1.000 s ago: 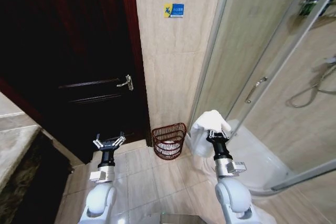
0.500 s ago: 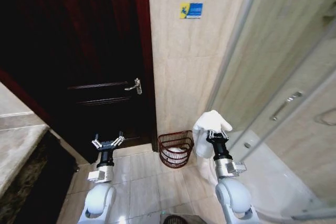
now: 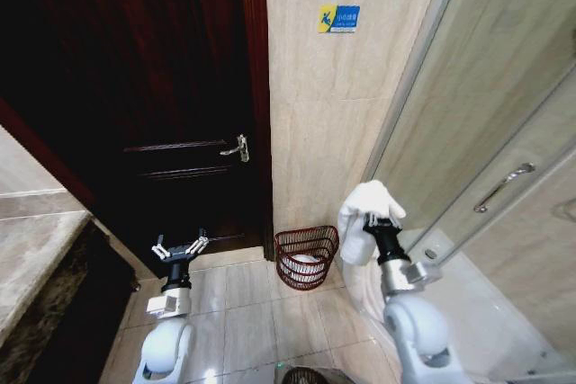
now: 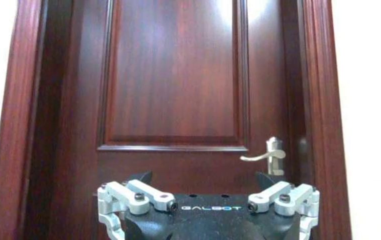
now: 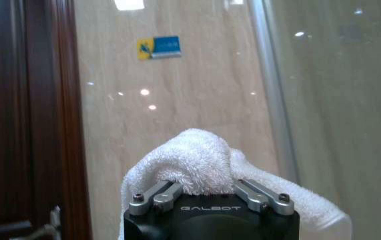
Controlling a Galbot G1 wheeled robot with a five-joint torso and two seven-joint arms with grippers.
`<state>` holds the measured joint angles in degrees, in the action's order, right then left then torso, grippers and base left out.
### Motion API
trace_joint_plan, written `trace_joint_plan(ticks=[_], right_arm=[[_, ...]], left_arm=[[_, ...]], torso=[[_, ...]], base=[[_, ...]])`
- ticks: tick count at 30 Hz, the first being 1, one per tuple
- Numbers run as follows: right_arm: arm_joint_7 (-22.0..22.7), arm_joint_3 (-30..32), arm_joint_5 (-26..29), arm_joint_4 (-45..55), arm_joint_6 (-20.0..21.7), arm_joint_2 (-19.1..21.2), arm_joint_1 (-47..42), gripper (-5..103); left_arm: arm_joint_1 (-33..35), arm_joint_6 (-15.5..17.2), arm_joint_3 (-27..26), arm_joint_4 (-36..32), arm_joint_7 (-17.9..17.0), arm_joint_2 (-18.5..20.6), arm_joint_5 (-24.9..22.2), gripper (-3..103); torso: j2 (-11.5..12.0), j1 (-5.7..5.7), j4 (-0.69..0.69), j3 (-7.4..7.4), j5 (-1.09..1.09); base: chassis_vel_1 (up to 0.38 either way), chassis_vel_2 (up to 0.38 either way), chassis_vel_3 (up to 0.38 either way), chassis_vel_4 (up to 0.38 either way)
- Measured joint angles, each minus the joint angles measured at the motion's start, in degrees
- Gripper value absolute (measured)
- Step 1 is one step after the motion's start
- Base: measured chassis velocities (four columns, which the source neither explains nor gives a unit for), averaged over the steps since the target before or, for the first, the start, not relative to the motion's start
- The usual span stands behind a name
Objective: Discard the used towel into the hamper.
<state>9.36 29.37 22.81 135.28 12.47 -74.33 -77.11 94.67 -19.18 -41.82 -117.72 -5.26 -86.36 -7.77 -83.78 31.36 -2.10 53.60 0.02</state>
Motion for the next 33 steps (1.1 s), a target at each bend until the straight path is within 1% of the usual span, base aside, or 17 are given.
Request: trace_joint_plan(ticks=[2,3,4,7,9,11,14,15,18,20,22,25,26,28,29,30,33], right_arm=[[1.8,0.1,5.2,0.2,2.0,5.2,4.5,10],[2.3,0.1,6.8,0.2,2.5,6.6,6.4,10],[2.3,0.1,6.8,0.2,2.5,6.6,6.4,10],[3.4,0.0,9.7,0.8,3.9,8.7,10.5,10],[4.5,-0.1,12.9,2.0,5.9,10.6,14.0,10],[4.7,-0.2,13.4,2.2,6.3,10.9,14.7,10],[6.6,-0.6,17.3,1.4,7.6,12.5,20.4,10],[6.6,-0.6,17.3,1.4,7.6,12.5,20.4,10],[9.3,-0.4,22.7,-0.5,8.2,15.7,26.0,10],[9.5,-0.3,23.7,-1.0,8.2,16.7,27.6,10],[10.1,-0.4,26.3,-2.8,8.3,19.3,32.4,10],[12.8,-1.5,31.5,-6.9,9.5,22.6,41.1,10],[12.8,-1.5,31.5,-6.9,9.5,22.6,41.1,10],[14.0,-2.5,34.1,-10.4,10.3,25.4,46.0,10],[13.8,-2.9,34.4,-12.4,10.1,26.7,47.8,10],[13.8,-2.9,34.4,-12.4,10.1,26.7,47.8,10],[12.2,-4.0,35.1,-17.3,9.2,29.6,52.5,10]], left_arm=[[0.7,1.2,-1.1,-0.9,0.2,-0.5,-0.1,100],[0.9,1.3,-1.5,-1.1,0.2,-0.7,-0.1,100],[0.9,1.3,-1.5,-1.1,0.2,-0.7,-0.1,100],[1.7,1.1,-2.2,-1.5,0.2,-0.9,-0.1,100],[2.4,0.4,-2.8,-1.9,0.3,-1.1,0.0,100],[2.6,0.1,-2.9,-1.9,0.3,-1.2,0.1,100],[3.0,-2.0,-3.8,-1.8,0.3,-1.7,0.8,100],[3.0,-2.0,-3.8,-1.8,0.3,-1.7,0.8,100],[3.0,-3.4,-4.3,-1.5,0.3,-2.4,1.1,100],[3.0,-3.7,-4.4,-1.4,0.3,-2.6,1.2,100],[2.9,-4.0,-4.3,-1.4,0.3,-3.2,1.2,100],[2.6,-4.0,-4.2,-1.5,0.3,-3.5,1.0,100],[2.6,-4.0,-4.2,-1.5,0.3,-3.5,1.0,100],[2.4,-3.7,-4.2,-1.6,0.4,-3.4,1.0,100],[2.2,-3.6,-4.2,-1.6,0.5,-3.4,1.0,100],[2.2,-3.6,-4.2,-1.6,0.5,-3.4,1.0,100],[1.7,-3.2,-4.1,-1.6,0.6,-3.5,1.1,100]], torso=[[0.0,0.02,0.0,0.01,0.0],[0.0,0.02,0.0,0.01,0.0],[0.0,0.02,0.0,0.01,0.0],[0.0,0.02,0.0,0.01,0.01],[0.0,0.02,0.0,0.01,0.0],[0.0,0.02,0.0,0.01,-0.01],[0.0,0.01,0.0,0.01,0.0],[0.0,0.01,0.0,0.01,0.0],[0.0,0.02,0.0,0.01,0.0],[0.0,0.02,-0.01,0.01,-0.01],[0.0,0.02,0.01,0.01,0.0],[0.0,0.02,-0.01,0.01,-0.03],[0.0,0.02,-0.01,0.01,-0.03],[0.0,0.02,-0.01,0.01,-0.01],[0.0,0.02,-0.02,0.01,0.0],[0.0,0.02,-0.02,0.01,0.0],[0.0,0.03,0.01,0.02,0.01]], base=[[0.0,0.0,0.0,0.0],[0.0,0.0,0.0,0.0],[0.0,0.0,0.0,0.0],[0.0,0.0,0.0,0.0],[0.0,0.0,0.0,0.0],[0.0,0.0,0.0,0.0],[0.0,0.0,0.0,0.0],[0.0,0.0,0.0,0.0],[0.0,0.0,0.0,0.0],[0.0,0.0,0.0,0.0],[0.0,0.0,0.0,0.0],[0.0,0.0,0.0,0.0],[0.0,0.0,0.0,0.0],[0.0,0.0,0.0,0.0],[0.0,0.0,0.0,0.0],[0.0,0.0,0.0,0.0],[0.0,0.0,0.0,0.0]])
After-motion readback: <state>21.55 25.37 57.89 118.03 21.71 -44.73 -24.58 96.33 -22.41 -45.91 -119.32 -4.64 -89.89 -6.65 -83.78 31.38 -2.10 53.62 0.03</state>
